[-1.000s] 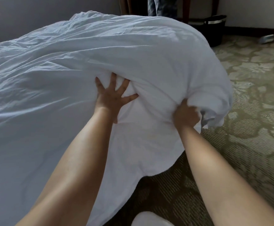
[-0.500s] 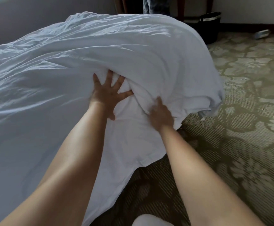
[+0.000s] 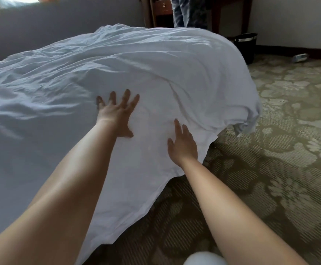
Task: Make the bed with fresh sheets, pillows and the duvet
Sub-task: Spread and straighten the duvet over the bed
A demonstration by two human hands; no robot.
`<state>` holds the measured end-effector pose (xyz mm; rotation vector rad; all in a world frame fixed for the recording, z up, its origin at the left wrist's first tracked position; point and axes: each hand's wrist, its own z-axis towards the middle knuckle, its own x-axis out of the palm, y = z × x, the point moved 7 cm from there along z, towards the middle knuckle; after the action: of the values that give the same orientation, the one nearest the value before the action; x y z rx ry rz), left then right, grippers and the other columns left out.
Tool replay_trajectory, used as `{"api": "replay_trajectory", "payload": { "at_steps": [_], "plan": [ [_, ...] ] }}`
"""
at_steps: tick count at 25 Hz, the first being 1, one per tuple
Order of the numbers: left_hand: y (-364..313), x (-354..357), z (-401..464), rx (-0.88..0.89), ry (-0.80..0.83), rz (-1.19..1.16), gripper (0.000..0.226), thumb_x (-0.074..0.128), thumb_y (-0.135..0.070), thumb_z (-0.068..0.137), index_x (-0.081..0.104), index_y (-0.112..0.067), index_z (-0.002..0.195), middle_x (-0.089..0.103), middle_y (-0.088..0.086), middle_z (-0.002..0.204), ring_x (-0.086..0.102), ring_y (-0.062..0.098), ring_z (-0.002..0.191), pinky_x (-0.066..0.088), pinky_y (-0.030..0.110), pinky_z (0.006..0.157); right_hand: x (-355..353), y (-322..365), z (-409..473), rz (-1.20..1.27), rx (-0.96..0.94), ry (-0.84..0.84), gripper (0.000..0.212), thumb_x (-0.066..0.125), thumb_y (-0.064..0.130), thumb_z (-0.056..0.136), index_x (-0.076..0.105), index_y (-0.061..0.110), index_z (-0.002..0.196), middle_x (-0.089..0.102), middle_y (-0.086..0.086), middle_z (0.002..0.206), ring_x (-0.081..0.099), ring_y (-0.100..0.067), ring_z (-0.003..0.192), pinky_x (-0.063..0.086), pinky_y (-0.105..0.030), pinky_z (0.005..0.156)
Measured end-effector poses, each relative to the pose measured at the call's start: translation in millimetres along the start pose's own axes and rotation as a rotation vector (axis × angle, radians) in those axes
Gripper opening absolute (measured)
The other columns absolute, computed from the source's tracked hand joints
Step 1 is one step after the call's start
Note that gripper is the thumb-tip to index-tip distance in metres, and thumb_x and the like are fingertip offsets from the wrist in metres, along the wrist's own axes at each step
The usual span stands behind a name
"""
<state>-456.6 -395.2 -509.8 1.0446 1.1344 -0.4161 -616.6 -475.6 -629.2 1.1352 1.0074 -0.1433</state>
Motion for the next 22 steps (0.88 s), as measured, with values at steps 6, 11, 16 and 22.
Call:
{"api": "replay_trajectory", "payload": {
  "at_steps": [6, 11, 16, 22],
  "plan": [
    [29, 29, -46, -0.082, 0.004, -0.05, 0.126, 0.078, -0.052, 0.067, -0.019, -0.037, 0.147, -0.025, -0.006, 0.156, -0.014, 0.036, 0.144, 0.005, 0.075, 0.104, 51, 41, -30, -0.136, -0.115, 0.076, 0.062, 0.03, 0.035, 0.103, -0.007, 0.03, 0.152, -0.001, -0.005, 0.16, 0.01, -0.024, 0.146, 0.016, -0.037, 0.116],
    [11, 29, -63, -0.053, 0.089, -0.1, 0.101, 0.066, -0.027, 0.08, -0.006, -0.034, 0.151, -0.024, 0.004, 0.157, -0.018, 0.038, 0.143, -0.002, 0.07, 0.107, 70, 31, -49, -0.111, 0.087, 0.335, 0.061, 0.028, 0.035, 0.103, -0.01, 0.033, 0.151, -0.003, -0.003, 0.16, 0.019, -0.027, 0.143, 0.022, -0.043, 0.115],
    [0, -39, -50, 0.044, 0.215, -0.192, 0.085, 0.057, -0.011, 0.083, 0.009, -0.031, 0.151, 0.009, 0.006, 0.159, 0.019, 0.032, 0.141, 0.022, 0.056, 0.111, -22, 37, -59, -0.056, 0.176, 0.344, 0.059, 0.03, 0.029, 0.102, -0.003, 0.032, 0.152, 0.012, -0.005, 0.157, 0.033, -0.029, 0.134, 0.034, -0.04, 0.107],
    [-66, -183, -3, 0.257, 0.321, -0.289, 0.081, 0.045, -0.001, 0.087, 0.007, -0.028, 0.153, 0.016, 0.004, 0.159, 0.021, 0.026, 0.143, 0.024, 0.044, 0.115, -203, 46, -16, 0.004, 0.355, 0.336, 0.054, 0.027, 0.029, 0.103, 0.004, 0.032, 0.152, 0.019, -0.001, 0.156, 0.036, -0.026, 0.134, 0.039, -0.041, 0.101]
  ]
}}
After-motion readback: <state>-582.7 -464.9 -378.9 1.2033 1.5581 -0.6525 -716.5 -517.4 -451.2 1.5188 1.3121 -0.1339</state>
